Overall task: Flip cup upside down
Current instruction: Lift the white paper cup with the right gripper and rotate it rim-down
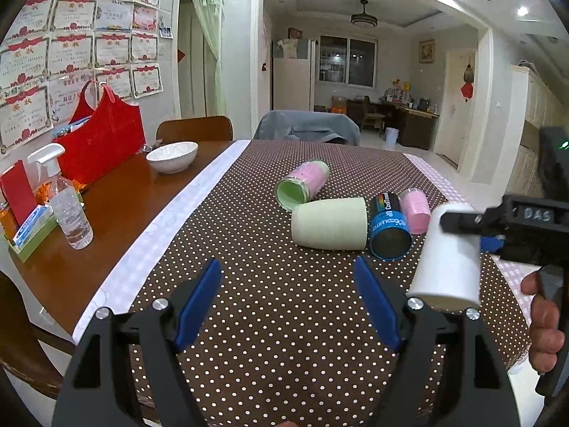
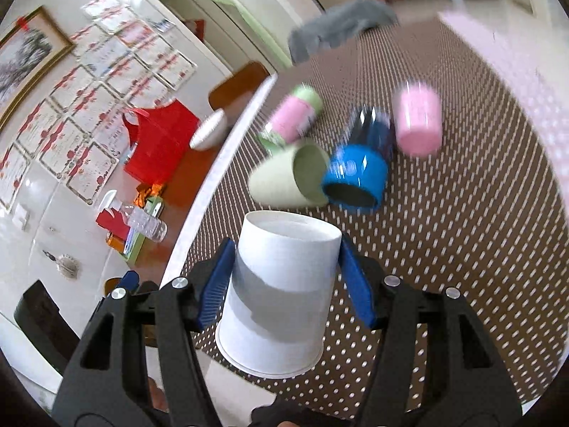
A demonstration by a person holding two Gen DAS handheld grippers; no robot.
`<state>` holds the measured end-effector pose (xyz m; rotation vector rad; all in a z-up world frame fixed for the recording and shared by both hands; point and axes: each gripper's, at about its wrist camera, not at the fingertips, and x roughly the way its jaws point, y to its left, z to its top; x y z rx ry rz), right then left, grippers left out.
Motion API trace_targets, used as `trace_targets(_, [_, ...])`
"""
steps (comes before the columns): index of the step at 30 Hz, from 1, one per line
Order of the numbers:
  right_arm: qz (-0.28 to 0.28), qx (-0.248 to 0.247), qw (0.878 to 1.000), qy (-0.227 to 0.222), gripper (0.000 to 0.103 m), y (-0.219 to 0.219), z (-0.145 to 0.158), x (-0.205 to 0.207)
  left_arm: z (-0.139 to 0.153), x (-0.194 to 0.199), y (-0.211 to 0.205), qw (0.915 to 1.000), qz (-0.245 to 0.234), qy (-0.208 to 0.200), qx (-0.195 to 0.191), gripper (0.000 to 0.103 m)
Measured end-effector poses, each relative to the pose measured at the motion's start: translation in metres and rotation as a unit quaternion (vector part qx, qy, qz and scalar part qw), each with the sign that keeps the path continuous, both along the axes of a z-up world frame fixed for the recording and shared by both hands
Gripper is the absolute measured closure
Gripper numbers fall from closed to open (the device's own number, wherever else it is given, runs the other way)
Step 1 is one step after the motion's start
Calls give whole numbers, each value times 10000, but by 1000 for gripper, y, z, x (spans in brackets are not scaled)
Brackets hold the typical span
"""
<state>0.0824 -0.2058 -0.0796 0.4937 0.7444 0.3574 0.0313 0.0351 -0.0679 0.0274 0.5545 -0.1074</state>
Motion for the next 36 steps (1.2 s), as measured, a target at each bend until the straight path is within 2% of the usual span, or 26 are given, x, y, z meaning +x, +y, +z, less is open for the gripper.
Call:
trace_targets(6, [-255,-660,9909,-1143,44,9,31,-27,6,-2,-2,10000,54,-42,9,27])
trace_targets(12, [-470,-1324,9727,-1847,44,19,33,-41,6,-2,-1,9999,106,-43,-7,27])
trace_targets(15, [-510,-1593,9665,-1946,44,22,23,-40,5,-2,-1,9999,127,-32,4,27])
trace_targets(21, [-557,-1791,9618,-1993,44,24,10,-39,4,-1,1,9999,149,-41,-55,27])
trace_targets(29, [-487,-2284,9443,-2319,44,50,-6,-38,1,0,4,9998,183,-29,-117,27])
trace_targets(36, [-416,-2405,9469,-2094,44,68,-25,-21,3,0,10,9995,257,-61,-169,27])
